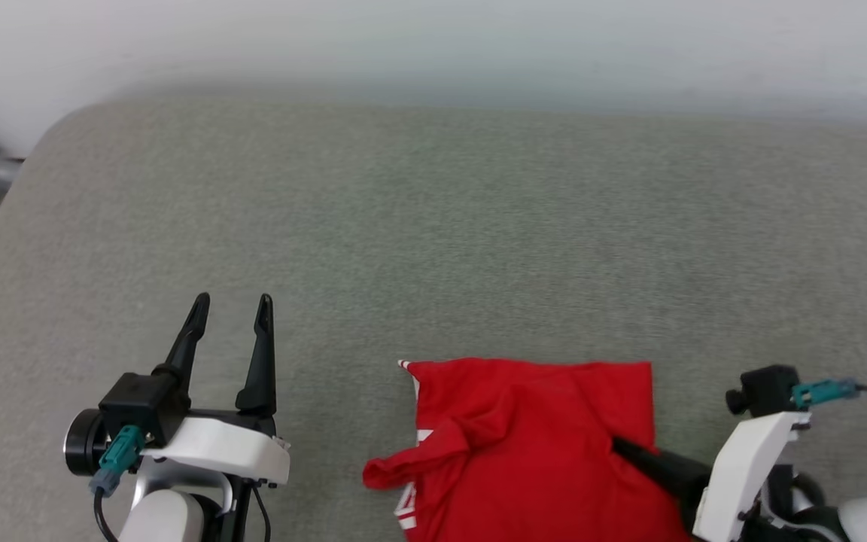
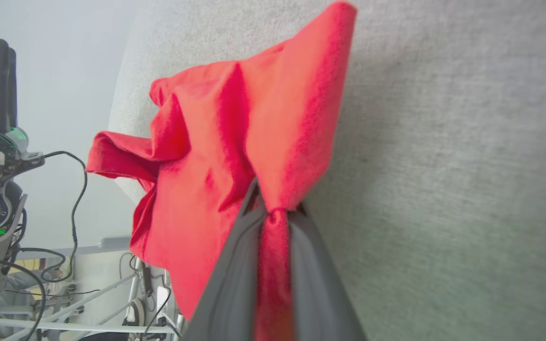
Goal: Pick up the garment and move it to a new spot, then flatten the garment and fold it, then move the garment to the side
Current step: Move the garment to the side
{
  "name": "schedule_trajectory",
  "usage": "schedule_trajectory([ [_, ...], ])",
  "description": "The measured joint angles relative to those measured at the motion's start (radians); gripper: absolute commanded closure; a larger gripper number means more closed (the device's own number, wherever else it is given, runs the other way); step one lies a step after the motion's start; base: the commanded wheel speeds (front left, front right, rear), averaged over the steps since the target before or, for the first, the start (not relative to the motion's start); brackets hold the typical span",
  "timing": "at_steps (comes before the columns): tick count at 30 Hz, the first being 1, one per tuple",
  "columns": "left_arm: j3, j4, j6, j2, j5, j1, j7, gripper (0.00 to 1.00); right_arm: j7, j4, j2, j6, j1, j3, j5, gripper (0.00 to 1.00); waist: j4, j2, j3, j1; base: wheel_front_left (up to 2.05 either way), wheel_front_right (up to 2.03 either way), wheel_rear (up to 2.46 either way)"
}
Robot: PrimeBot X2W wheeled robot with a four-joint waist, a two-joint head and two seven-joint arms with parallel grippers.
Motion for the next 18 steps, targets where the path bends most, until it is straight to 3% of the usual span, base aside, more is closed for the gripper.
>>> schedule_trajectory([
  [9,0.022,-0.032,-0.008,-0.022,0.007,0.034,0.0,0.0,0.006,-0.133,-0.144,0.0,-0.024,-0.012,-0.138,1.0,-0.125,0.0,-0.034,0.0,0.0,0.0,0.0],
  [13,0.026,-0.05,-0.016,-0.035,0.018,0.035,0.0,0.0,0.04,-0.172,-0.172,0.0,-0.024,-0.046,-0.193,1.0,-0.196,0.0,-0.034,-0.0001,0.0,0.0,0.0],
  [14,0.026,-0.069,-0.024,-0.038,0.029,0.033,0.0,0.0,0.063,-0.196,-0.184,0.0,-0.036,-0.067,-0.254,1.0,-0.255,0.0,-0.026,-0.0001,0.0,0.0,0.0],
  [18,0.025,-0.089,-0.033,-0.025,0.049,0.012,-0.001,0.0,0.073,-0.219,-0.171,0.0,-0.073,-0.078,-0.311,1.0,-0.334,0.0,0.003,-0.0001,0.0,0.0,0.0],
])
